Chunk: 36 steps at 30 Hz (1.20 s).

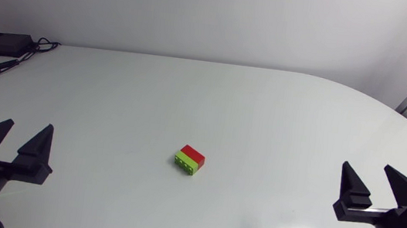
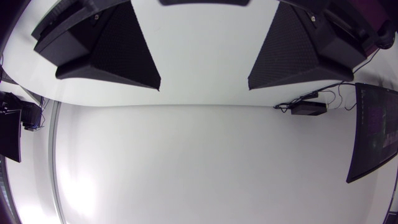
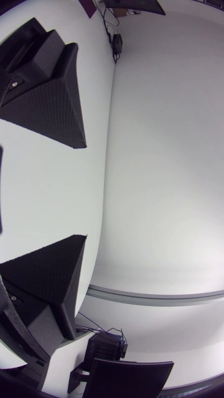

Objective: Separate the duplo bricks

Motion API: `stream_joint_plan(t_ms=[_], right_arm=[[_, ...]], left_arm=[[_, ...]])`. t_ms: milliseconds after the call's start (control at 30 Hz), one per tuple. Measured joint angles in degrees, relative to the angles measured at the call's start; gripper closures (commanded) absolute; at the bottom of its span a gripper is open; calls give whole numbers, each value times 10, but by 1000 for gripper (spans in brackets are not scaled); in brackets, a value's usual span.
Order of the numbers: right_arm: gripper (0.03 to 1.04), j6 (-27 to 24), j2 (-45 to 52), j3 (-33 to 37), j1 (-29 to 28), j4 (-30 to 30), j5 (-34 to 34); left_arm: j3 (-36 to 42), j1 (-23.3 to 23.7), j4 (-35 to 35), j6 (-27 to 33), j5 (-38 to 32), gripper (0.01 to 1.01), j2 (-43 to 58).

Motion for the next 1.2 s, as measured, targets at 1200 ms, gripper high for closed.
stream_joint_plan(t_ms=[1200], right_arm=[[66, 0, 1, 45, 35, -60, 0]], left_arm=[[51, -4, -53, 3, 0, 59, 5]])
